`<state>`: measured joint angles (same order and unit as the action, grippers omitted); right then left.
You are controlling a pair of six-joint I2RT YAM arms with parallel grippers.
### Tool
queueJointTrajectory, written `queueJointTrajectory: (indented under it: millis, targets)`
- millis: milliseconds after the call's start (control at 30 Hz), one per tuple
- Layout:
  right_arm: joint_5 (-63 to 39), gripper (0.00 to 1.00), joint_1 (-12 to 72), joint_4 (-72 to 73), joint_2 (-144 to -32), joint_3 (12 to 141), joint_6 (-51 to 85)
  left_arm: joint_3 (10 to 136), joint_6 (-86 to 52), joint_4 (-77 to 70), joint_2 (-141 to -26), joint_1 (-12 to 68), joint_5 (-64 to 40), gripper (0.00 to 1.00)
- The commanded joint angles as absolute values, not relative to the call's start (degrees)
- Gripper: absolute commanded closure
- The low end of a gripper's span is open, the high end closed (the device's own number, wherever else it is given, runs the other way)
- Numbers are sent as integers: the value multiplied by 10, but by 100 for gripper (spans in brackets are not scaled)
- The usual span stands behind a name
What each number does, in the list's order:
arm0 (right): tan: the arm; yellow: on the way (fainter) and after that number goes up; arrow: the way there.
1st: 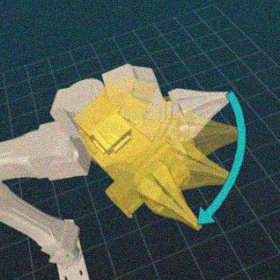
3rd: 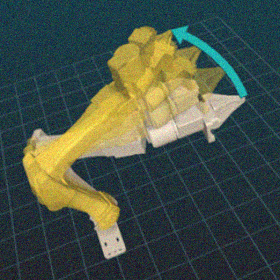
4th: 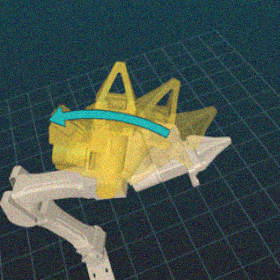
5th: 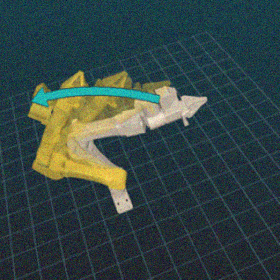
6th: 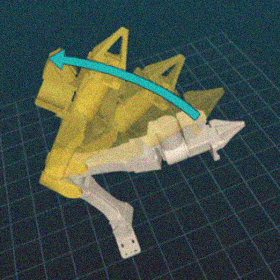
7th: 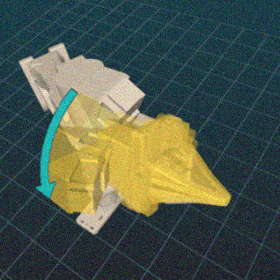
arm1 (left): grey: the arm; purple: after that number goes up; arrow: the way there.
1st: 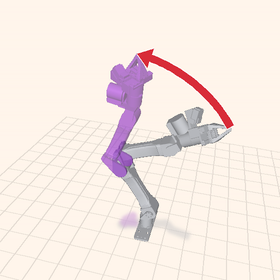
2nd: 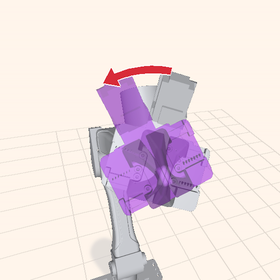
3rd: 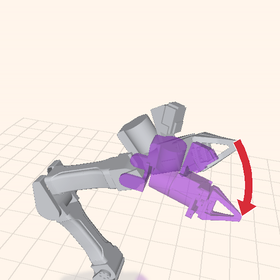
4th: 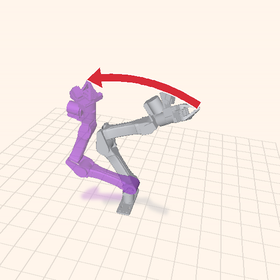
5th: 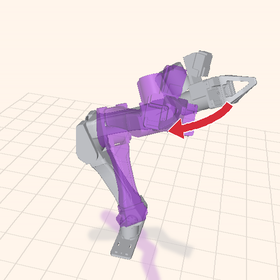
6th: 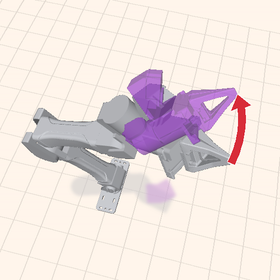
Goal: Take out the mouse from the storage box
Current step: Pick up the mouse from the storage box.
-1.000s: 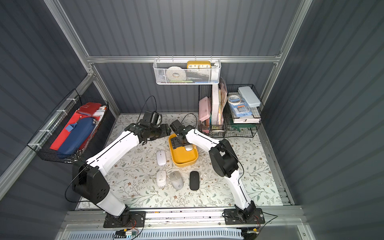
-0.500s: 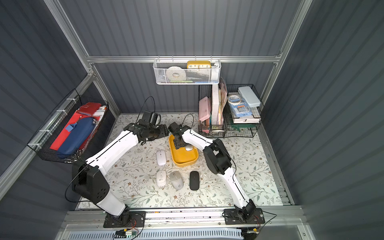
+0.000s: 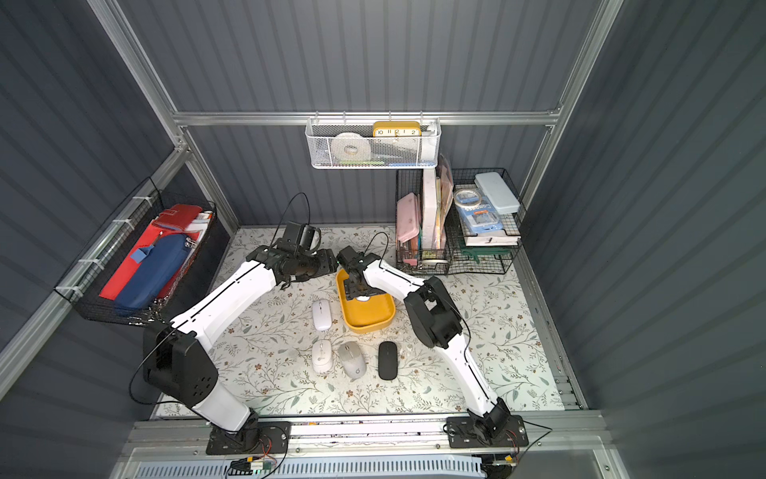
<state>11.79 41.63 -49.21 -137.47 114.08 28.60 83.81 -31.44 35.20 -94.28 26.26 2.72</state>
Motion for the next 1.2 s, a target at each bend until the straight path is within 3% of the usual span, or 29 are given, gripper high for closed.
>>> queueJointTrajectory:
  millis: [0,233,367,533,767,1167]
  targets:
    - [121,8,446,-509,-1360,1127,279,843,-309,304,-956,268,4,31]
    - [31,8,419,-457,-1363,1135,320,846,-309,303,-958,268,-2,31]
    - [52,9,417,-483,-1403,1197,327,849,-306,306,-955,268,1,31]
    - [84,21,417,-560,-1459,1271,317,852,-304,308,-954,268,2,32]
    - [82,40,414,-584,-1461,1226,323,847,-301,306,-950,268,0,32]
    - [68,31,419,-562,-1410,1150,311,837,-301,298,-948,268,-8,32]
